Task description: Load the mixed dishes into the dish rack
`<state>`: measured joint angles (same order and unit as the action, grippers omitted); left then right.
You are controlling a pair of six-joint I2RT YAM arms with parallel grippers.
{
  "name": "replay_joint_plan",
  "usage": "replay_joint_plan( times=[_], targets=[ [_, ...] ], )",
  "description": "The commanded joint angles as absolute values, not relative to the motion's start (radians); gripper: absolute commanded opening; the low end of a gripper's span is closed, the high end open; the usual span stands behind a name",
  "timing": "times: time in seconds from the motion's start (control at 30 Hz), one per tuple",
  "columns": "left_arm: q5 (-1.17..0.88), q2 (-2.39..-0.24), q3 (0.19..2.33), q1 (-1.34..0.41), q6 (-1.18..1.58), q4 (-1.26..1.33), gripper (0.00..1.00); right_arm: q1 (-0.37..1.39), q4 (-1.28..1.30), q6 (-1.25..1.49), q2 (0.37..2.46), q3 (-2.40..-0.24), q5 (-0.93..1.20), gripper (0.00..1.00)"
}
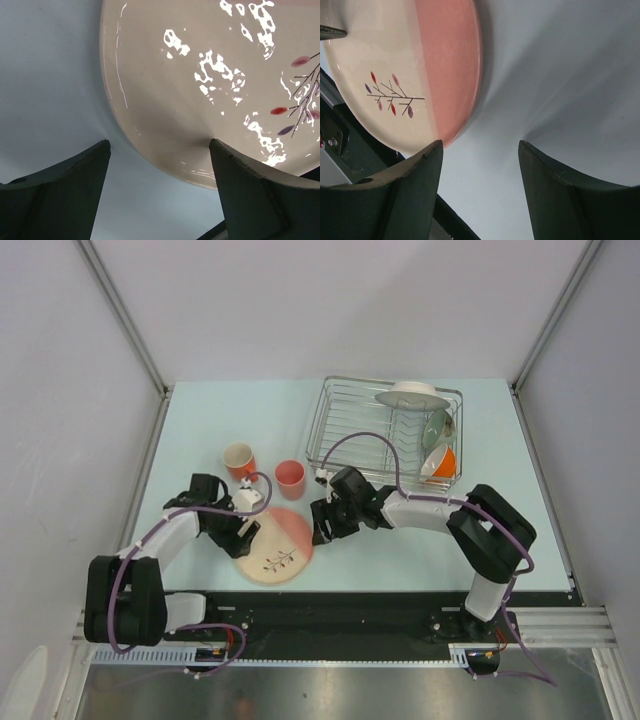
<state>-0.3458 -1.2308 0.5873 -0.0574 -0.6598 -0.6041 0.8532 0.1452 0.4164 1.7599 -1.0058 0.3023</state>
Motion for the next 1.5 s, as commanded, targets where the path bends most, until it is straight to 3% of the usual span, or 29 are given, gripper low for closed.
replay_joint_plan(
  times=[0.0, 0.4, 0.53, 0.8, 1.03, 1.1, 1.47],
  targets=[
    [-0.402, -1.276, 0.615, -0.032, -0.667, -0.586, 0.86, 0.874, 0.129, 0.377, 1.770, -1.014, 0.322, 0.66],
    [-0.548, -1.446, 0.738, -0.026, -0.653, -0.676, 0.75, 0.887, 0.100, 0.370, 1.795, -1.009, 0.357, 0.63],
    [-0.586, -1.482, 0.752, -0.028, -0.666, -0.689, 0.59, 0.887, 0.074, 0.371, 1.815, -1.008, 0.383, 0.62],
    [-0.627, -1.525, 0.781, -0.034, -0.713, -0.715, 0.41, 0.876, 0.022, 0.387, 1.864, -1.017, 0.411, 0.61],
    [-0.683, -1.552, 0.841, -0.049, -0.736, -0.747, 0.06, 0.853, -0.037, 0.413, 1.885, -1.000, 0.448, 0.58],
    [-0.690, -1.552, 0.856, -0.058, -0.724, -0.744, 0.00, 0.841, -0.055, 0.422, 1.888, -0.991, 0.466, 0.57],
    [-0.695, -1.500, 0.888, -0.183, -0.658, -0.727, 0.00, 0.825, -0.083, 0.433, 1.899, -0.976, 0.494, 0.49]
  ],
)
